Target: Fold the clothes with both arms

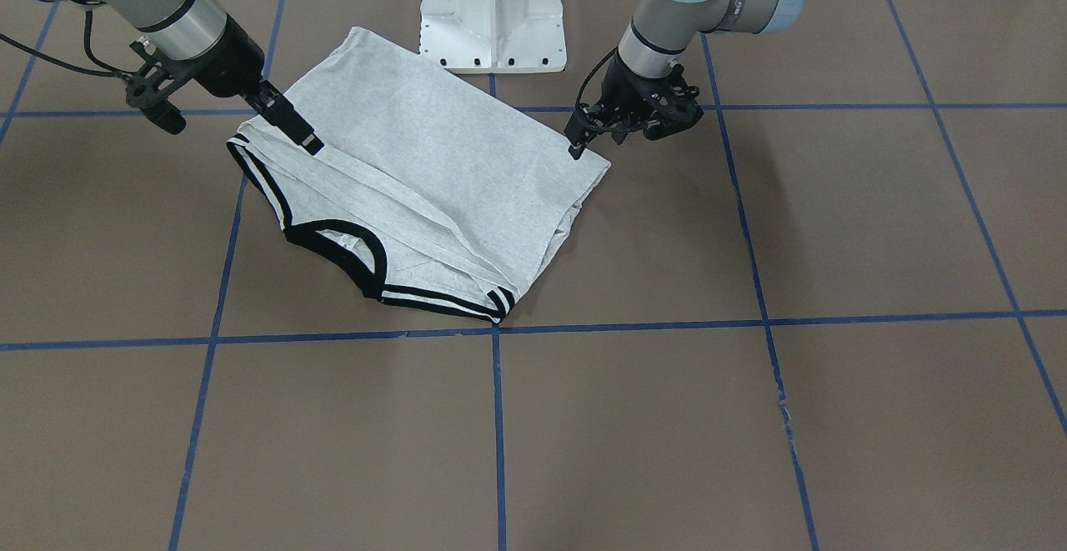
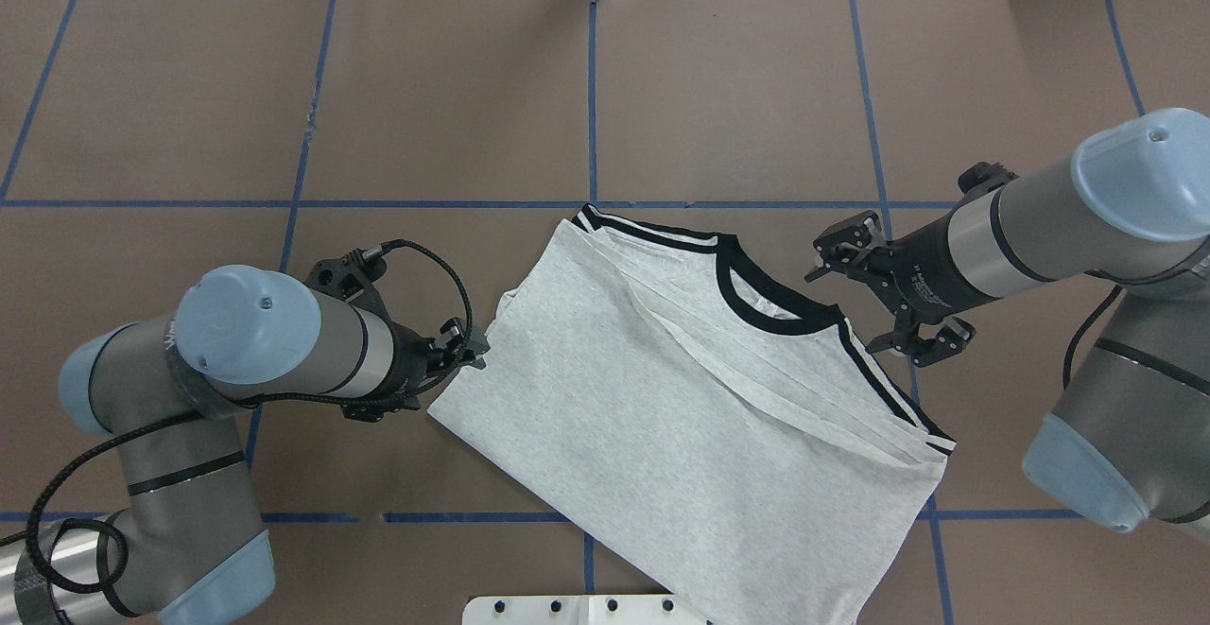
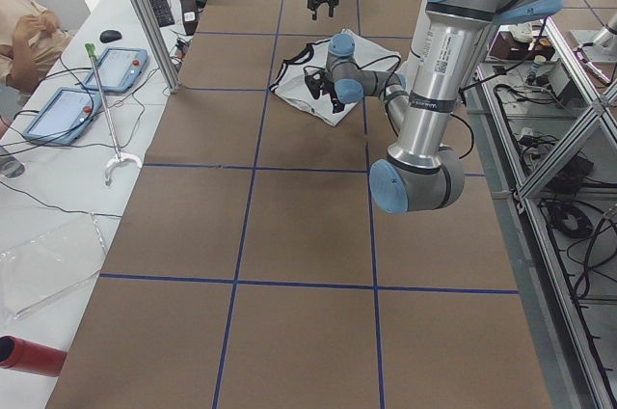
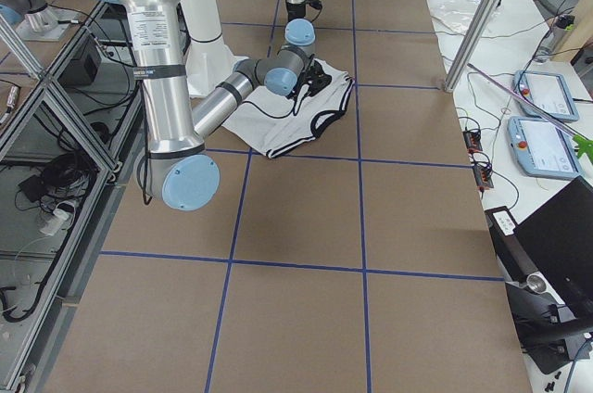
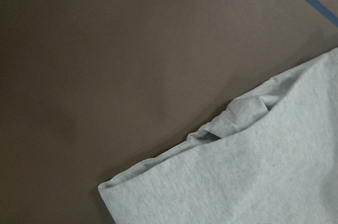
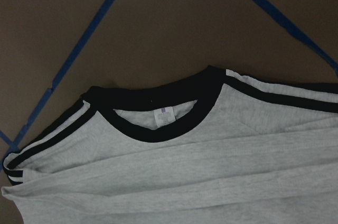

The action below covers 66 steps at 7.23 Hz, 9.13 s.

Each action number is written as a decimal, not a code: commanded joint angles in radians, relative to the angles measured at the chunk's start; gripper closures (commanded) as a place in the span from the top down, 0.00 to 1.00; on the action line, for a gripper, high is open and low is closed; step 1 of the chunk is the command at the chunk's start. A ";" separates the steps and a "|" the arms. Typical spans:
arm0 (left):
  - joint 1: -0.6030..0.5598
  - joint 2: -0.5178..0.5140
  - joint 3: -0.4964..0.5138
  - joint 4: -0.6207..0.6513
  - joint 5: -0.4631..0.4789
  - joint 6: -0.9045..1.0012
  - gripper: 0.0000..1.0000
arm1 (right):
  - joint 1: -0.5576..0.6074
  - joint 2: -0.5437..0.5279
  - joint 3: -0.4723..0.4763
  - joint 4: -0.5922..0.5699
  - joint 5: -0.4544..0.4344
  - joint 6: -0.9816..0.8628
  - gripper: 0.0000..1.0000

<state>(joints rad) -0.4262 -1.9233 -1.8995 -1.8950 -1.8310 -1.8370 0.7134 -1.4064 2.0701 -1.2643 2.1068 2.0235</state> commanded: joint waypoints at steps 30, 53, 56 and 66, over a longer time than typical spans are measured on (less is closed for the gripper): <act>-0.393 -0.560 0.968 -0.403 0.056 0.437 0.00 | 0.014 0.188 -0.111 -0.061 -0.068 -0.014 1.00; -0.436 -0.091 0.413 -0.518 -0.180 0.484 1.00 | -0.402 0.446 -0.236 -0.733 -0.275 -0.800 0.98; -0.437 -0.083 0.405 -0.516 -0.180 0.484 1.00 | -0.411 0.394 -0.245 -0.403 -0.310 -0.292 0.96; -0.439 -0.076 0.312 -0.423 -0.168 0.476 1.00 | -0.457 0.282 -0.194 -0.238 -0.447 0.313 0.82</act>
<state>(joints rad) -0.8641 -2.0043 -1.5662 -2.3344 -1.9996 -1.3605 0.2613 -1.0927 1.8754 -1.5820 1.6649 2.3110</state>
